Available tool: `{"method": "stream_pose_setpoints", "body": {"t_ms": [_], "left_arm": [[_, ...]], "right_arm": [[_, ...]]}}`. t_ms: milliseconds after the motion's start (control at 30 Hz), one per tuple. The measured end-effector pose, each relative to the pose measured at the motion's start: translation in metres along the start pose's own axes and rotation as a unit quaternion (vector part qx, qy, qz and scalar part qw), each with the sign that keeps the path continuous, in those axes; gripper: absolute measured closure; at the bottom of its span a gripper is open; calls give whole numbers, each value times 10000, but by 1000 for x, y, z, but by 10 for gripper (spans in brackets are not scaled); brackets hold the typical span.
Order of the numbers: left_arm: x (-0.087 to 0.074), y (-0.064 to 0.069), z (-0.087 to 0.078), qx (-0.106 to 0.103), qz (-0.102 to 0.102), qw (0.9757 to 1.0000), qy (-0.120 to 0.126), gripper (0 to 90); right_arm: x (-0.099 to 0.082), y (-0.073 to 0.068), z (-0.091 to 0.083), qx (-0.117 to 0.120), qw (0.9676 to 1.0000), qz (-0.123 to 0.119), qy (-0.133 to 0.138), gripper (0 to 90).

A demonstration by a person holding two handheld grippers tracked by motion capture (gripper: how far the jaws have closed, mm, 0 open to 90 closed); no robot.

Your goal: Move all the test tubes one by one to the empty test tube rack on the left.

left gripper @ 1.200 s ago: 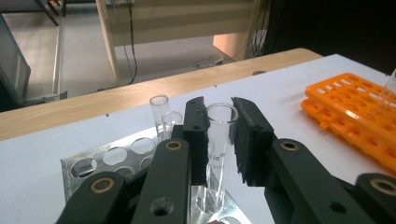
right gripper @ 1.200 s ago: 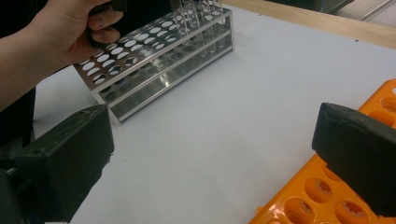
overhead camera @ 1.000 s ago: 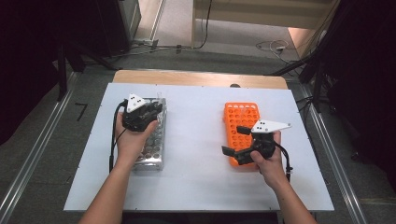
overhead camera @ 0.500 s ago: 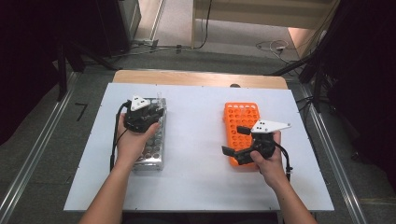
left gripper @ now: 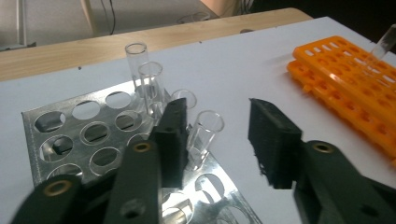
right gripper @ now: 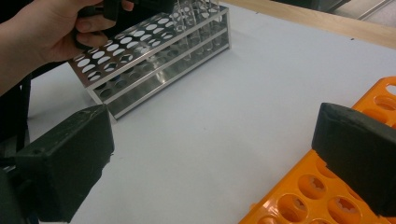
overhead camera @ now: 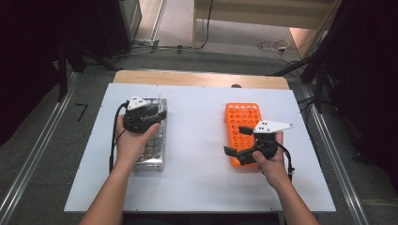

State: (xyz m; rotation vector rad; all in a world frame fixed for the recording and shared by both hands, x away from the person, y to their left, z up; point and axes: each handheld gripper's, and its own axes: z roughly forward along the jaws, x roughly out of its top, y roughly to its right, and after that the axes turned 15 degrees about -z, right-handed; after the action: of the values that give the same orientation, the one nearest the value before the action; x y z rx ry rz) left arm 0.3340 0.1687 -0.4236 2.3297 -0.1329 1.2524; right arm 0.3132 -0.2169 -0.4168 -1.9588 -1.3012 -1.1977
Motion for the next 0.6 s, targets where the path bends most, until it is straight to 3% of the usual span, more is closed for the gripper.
{"method": "stream_pose_setpoints", "body": {"t_ms": [200,367,600], "left_arm": [[-2,4,-14,-268,-39,9995,147,303],[-8,7,-25,-463,-118,9988,144,258],[-16,16,-35,-721,-50,9971,233,152]], "right_arm": [[-1,4,-2,-67,10000,20,-4,0],[-1,7,-3,-120,9999,41,-4,0],[-4,15,-3,-252,9996,113,-57,0]]}}
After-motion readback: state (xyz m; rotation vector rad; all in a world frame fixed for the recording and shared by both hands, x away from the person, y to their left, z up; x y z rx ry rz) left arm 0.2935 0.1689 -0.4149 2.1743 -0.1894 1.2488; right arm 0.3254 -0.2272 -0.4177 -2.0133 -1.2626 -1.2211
